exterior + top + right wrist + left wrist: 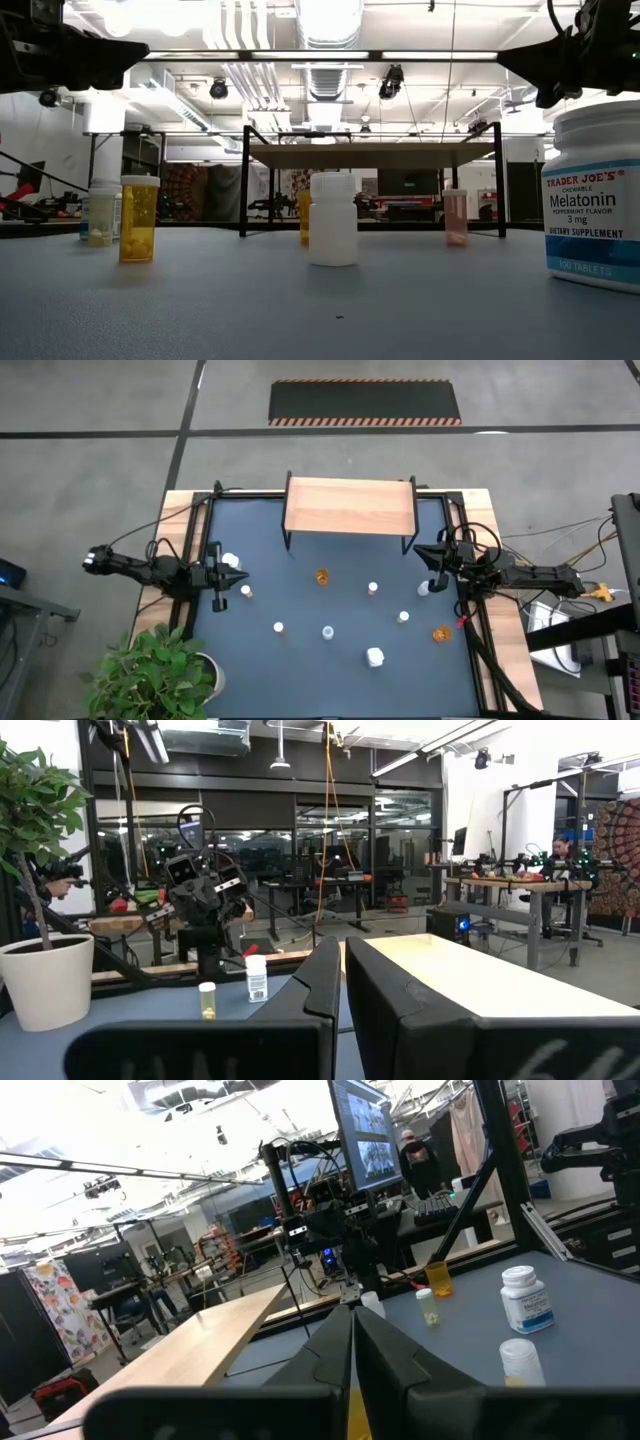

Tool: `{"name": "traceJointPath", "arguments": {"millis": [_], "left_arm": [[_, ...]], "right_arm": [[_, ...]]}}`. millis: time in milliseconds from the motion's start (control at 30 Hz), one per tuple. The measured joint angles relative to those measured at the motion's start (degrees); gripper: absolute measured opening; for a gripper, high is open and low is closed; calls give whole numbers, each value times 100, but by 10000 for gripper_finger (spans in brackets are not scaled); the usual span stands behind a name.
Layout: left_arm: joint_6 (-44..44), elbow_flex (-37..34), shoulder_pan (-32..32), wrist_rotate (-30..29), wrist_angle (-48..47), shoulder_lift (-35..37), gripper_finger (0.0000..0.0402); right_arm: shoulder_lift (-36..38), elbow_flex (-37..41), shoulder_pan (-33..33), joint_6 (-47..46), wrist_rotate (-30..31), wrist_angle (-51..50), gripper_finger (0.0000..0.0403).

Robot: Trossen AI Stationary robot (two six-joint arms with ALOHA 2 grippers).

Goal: Pick and place medicine bottles onto shelf by color

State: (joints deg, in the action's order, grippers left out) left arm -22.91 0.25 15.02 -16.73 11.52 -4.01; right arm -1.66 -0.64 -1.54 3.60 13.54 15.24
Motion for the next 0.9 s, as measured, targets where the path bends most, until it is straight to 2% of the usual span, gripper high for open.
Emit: {"name": "traceJointPath", "arguments": {"millis": [333,467,733,900], "left_arm": [[-6,-1,-2,-9,1,1,0],[-458,-1,-2,-696,303,2,0],[-444,-2,-2,-737,497,21,0],[722,1,-4,-617,1087,-76,0]], "right_arm": [[1,0,0,0,0,-2,13],[0,0,1,0,0,0,13],[1,0,0,-1,0,4,13],[1,0,0,-261,5,99,13]]}}
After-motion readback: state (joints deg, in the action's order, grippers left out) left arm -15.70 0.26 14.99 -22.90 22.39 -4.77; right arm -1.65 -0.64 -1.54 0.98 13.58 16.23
